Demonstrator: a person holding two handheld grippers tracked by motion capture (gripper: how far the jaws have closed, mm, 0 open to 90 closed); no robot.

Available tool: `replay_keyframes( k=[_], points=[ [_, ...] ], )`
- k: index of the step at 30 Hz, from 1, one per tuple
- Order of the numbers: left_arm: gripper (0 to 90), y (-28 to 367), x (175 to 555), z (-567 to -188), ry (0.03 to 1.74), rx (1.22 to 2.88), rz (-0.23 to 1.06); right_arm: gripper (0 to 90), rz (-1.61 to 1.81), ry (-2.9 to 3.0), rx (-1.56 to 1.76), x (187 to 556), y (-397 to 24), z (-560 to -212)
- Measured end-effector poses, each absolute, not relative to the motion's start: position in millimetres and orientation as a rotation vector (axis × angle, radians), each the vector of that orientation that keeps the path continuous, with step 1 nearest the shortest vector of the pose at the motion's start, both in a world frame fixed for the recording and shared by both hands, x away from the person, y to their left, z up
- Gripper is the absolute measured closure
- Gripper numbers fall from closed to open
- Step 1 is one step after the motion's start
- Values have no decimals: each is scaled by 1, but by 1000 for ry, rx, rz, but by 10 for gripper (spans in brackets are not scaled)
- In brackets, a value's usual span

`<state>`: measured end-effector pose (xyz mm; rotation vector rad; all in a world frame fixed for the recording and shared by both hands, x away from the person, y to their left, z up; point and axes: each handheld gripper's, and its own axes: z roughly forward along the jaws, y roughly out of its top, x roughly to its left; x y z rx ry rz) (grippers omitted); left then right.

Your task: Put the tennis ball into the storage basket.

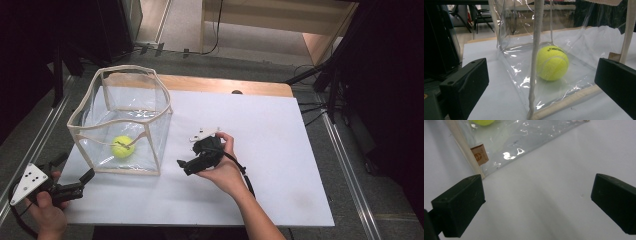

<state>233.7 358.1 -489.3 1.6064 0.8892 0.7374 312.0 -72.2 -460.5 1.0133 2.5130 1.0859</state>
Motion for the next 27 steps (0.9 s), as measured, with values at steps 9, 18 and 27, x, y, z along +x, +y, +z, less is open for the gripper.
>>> replay_keyframes(
  k=[9, 18, 27],
  points=[
    [0, 357, 234, -489, 889, 1615, 744, 0, 1090, 2487, 1046, 303, -97, -470],
    [0, 356, 234, -489, 885, 1623, 747, 0, 1092, 2449, 1086, 293, -124, -476],
    [0, 355, 234, -490, 884, 1630, 751, 0, 1098, 2416, 1111, 284, -149, -479]
  ],
)
